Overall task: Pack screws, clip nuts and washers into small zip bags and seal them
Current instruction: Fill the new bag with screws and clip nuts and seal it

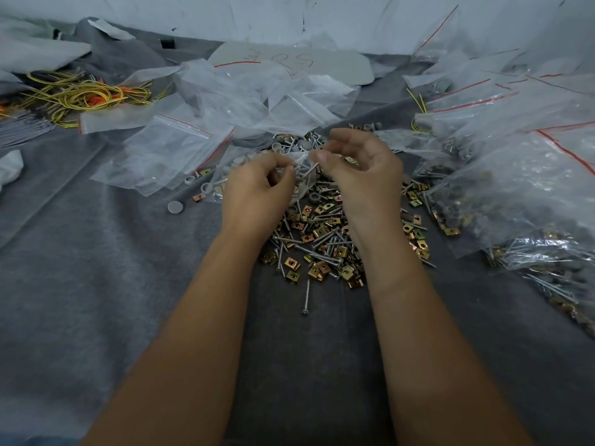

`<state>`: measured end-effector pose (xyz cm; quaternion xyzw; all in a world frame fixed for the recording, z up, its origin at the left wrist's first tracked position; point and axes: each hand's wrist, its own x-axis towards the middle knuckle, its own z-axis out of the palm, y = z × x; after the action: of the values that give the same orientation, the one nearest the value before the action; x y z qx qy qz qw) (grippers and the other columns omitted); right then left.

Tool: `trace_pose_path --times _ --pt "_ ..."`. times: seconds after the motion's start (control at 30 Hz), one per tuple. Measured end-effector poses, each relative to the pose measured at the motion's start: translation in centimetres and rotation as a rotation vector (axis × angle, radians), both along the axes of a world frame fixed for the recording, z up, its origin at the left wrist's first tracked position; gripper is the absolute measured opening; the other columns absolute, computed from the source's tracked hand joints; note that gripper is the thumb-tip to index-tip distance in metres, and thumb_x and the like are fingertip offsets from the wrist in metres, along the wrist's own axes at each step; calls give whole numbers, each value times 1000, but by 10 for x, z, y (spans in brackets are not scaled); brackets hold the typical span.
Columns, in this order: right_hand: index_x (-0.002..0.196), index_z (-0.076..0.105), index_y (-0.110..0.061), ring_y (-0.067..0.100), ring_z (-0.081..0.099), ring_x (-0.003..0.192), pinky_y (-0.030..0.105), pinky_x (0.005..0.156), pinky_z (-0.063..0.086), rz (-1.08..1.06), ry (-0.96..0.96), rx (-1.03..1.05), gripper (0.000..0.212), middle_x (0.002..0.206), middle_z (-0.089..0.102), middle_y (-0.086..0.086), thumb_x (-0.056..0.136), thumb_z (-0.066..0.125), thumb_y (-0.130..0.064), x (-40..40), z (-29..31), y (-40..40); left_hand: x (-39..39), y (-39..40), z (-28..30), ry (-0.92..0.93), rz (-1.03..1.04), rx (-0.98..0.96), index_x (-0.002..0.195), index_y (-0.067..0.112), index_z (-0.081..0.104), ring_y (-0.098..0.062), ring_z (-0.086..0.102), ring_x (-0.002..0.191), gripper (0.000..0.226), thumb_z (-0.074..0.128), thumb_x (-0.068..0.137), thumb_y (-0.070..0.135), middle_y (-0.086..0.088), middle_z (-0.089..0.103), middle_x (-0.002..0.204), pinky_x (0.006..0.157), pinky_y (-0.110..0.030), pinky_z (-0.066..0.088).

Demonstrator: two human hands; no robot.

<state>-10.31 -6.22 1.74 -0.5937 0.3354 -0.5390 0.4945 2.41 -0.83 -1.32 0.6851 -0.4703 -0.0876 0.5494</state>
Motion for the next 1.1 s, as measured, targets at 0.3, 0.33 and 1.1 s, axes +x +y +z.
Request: trace_pose_path --times 0.3,0.33,1.1 --pt "104 66 -18 -4 66 88 9 72 50 -13 121 -91 20 98 69 -6 88 69 -7 5 -2 5 0 0 6 102 143 -78 83 38 66 -5 49 53 17 57 89 25 10 58 58 55 -33 44" --pt "103 67 -21 -4 65 88 10 73 50 -67 146 -103 19 97 69 -9 89 67 -9 1 -1 3 0 1 8 128 194 -129 82 38 65 -6 48 53 16 56 88 26 11 56 57 55 -34 43" --pt "98 70 -32 23 50 112 39 91 24 -232 1070 -214 16 102 69 -8 97 55 -28 -18 -14 -13 3 -3 0 69 100 18 87 38 64 -1 42 47 13 55 90 29 15 50 49 54 -31 39"
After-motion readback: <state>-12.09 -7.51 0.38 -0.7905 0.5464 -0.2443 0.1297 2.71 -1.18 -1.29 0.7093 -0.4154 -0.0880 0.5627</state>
